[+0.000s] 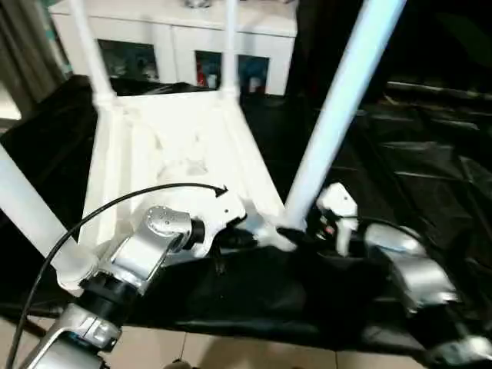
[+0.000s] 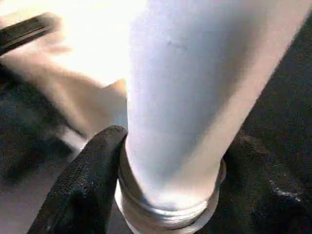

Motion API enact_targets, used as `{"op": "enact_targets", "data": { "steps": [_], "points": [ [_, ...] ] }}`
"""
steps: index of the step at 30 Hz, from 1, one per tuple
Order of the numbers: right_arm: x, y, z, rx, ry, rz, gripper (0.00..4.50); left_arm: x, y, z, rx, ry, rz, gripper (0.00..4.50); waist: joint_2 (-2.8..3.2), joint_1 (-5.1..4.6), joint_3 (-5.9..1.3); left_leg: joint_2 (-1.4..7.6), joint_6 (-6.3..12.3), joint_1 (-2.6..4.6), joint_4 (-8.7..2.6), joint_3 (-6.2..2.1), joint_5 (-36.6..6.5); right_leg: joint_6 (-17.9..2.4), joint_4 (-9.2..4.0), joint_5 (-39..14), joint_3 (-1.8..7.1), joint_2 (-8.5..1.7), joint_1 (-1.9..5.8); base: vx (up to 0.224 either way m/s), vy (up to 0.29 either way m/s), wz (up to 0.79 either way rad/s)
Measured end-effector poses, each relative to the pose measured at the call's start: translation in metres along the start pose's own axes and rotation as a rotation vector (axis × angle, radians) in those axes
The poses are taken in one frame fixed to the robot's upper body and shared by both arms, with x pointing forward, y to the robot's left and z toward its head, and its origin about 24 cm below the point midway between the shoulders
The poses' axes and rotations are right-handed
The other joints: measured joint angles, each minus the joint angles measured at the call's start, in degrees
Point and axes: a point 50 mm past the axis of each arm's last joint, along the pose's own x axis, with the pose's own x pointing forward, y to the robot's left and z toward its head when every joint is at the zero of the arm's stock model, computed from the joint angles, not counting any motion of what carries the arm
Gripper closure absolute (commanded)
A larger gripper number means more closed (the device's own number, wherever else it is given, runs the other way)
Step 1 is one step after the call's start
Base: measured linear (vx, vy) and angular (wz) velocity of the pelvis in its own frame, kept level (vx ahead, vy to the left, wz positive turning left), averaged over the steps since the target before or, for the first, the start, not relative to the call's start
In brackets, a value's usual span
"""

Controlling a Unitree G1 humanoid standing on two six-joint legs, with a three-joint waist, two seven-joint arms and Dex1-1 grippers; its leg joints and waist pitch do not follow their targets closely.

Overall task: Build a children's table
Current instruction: Rotate leg to tighten

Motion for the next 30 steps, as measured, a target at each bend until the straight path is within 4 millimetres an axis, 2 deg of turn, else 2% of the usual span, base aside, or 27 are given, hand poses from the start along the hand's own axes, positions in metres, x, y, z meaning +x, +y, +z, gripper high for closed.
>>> {"op": "enact_targets", "data": {
  "steps": [1,7,10,11,12,14,15,17,21,30],
  "points": [
    [0.008,-0.001,0.001,0.022,-0.008,-0.079,1.78,0.006,0.003,0.003,-0.014,0.000,0.045,4.50,0.03,-0.42,-0.01,-0.07,0.00,-0.01,0.00,-0.01,0.00,0.00,-0.10,0.00,0.01,-0.04,-0.02,0.000,0.000,0.00],
    [0.039,-0.001,0.007,0.108,-0.009,-0.416,1.79,0.035,0.005,0.016,-0.088,-0.014,0.218,4.50,0.42,-1.16,-0.32,-0.39,0.01,0.02,0.00,-0.18,-0.01,0.01,-0.48,-0.01,0.07,-0.18,0.01,0.000,0.000,0.00],
    [0.044,0.000,0.009,0.105,-0.006,-0.453,1.79,0.039,0.004,0.019,-0.089,-0.018,0.236,4.50,0.53,-1.24,-0.44,-0.48,0.03,-0.02,-0.06,-0.27,-0.02,0.01,-0.58,0.00,0.10,-0.20,0.02,0.000,0.000,0.00],
    [0.044,0.000,0.009,0.106,-0.007,-0.456,1.44,0.039,0.004,0.019,-0.090,-0.019,0.236,4.50,0.56,-1.21,-0.51,-0.48,0.03,-0.02,-0.09,-0.27,-0.02,0.01,-0.58,0.00,0.10,-0.20,0.02,0.000,0.000,0.00],
    [0.045,0.000,0.009,0.105,-0.011,-0.459,1.44,0.039,0.004,0.019,-0.091,-0.019,0.237,4.50,0.54,-1.20,-0.57,-0.49,0.05,-0.03,-0.14,-0.26,-0.03,0.01,-0.58,0.00,0.10,-0.20,0.02,0.000,0.000,0.00],
    [0.045,0.000,0.009,0.115,-0.026,-0.457,1.07,0.039,0.005,0.019,-0.089,-0.020,0.237,4.50,0.46,-1.07,-0.63,-0.49,0.05,-0.03,-0.29,-0.26,-0.03,0.00,-0.58,0.00,0.09,-0.20,0.00,0.000,0.000,0.00],
    [0.045,0.000,0.009,0.128,-0.034,-0.456,1.07,0.039,0.005,0.020,-0.087,-0.022,0.236,4.50,0.46,-1.03,-0.63,-0.49,0.05,-0.02,-0.33,-0.26,-0.03,0.00,-0.58,0.01,0.08,-0.20,-0.01,0.000,0.000,0.00],
    [0.043,0.000,-0.001,0.170,-0.022,-0.458,0.90,0.038,0.006,0.020,-0.074,-0.024,0.232,4.50,0.47,-1.01,-0.62,-0.49,0.05,-0.05,-0.48,-0.26,-0.03,-0.02,-0.58,0.03,0.06,-0.19,-0.09,0.000,0.000,0.00],
    [0.036,-0.007,-0.001,0.202,-0.041,-0.391,0.63,0.035,0.007,0.019,-0.060,-0.032,0.201,4.50,0.57,-0.65,-0.61,-0.48,0.04,-0.07,-0.67,-0.23,-0.03,-0.07,-0.51,0.10,0.03,-0.18,-0.17,0.000,0.000,0.00],
    [-0.021,-0.026,0.008,0.022,0.012,0.022,0.63,0.006,0.011,0.006,0.026,-0.053,0.053,4.50,0.65,0.90,-0.55,-0.40,0.03,-0.16,-1.21,-0.14,-0.04,-0.30,-0.51,0.16,-0.10,-0.13,-0.43,0.000,0.000,0.00]
  ]
}}
